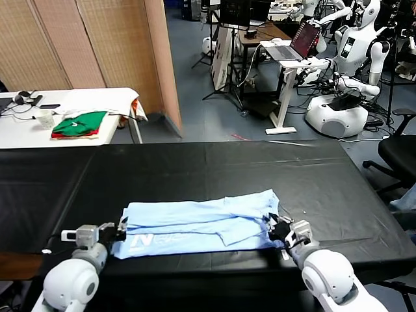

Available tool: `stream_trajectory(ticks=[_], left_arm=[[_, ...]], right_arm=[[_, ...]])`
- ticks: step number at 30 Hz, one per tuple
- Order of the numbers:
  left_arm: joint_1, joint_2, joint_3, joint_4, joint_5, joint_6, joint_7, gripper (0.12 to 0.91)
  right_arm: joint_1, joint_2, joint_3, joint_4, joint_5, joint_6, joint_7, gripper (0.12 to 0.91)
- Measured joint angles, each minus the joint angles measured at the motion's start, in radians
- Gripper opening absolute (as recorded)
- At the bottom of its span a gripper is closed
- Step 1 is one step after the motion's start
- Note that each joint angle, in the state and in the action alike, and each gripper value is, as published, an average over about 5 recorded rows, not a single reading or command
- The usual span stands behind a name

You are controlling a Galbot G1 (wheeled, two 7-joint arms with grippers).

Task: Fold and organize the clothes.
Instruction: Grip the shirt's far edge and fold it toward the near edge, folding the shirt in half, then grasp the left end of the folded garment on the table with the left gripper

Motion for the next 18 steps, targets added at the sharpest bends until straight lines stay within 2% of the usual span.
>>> stream_trajectory(ticks=[2, 6, 9, 12, 15, 18], left_arm=[[-0.002, -0.005, -0.005, -0.017, 0.003, 0.004, -0.001, 0.688], [-0.023, -0.012, -0.008, -0.021, -0.006, -0.030, -0.002, 0.871], [-0.058, -0.022, 0.003, 0.008, -0.052, -0.062, -0.017, 0.902], [-0.104, -0.035, 0.019, 0.056, -0.104, -0.070, -0.032, 0.906], [-0.148, -0.046, 0.034, 0.108, -0.125, -0.074, -0.026, 0.907], [-0.178, -0.051, 0.047, 0.156, -0.129, -0.074, -0.009, 0.907]], right_arm=[[0.004, 0.006, 0.017, 0.004, 0.016, 0.028, 0.018, 0.880], [0.041, 0.036, 0.028, -0.028, 0.023, 0.073, 0.063, 0.905], [0.083, 0.066, 0.020, -0.076, 0.022, 0.068, 0.081, 0.907], [0.124, 0.093, 0.004, -0.125, 0.020, 0.051, 0.106, 0.907], [0.156, 0.112, -0.011, -0.169, 0.013, 0.046, 0.124, 0.907], [0.180, 0.124, -0.021, -0.209, 0.001, 0.054, 0.123, 0.906]])
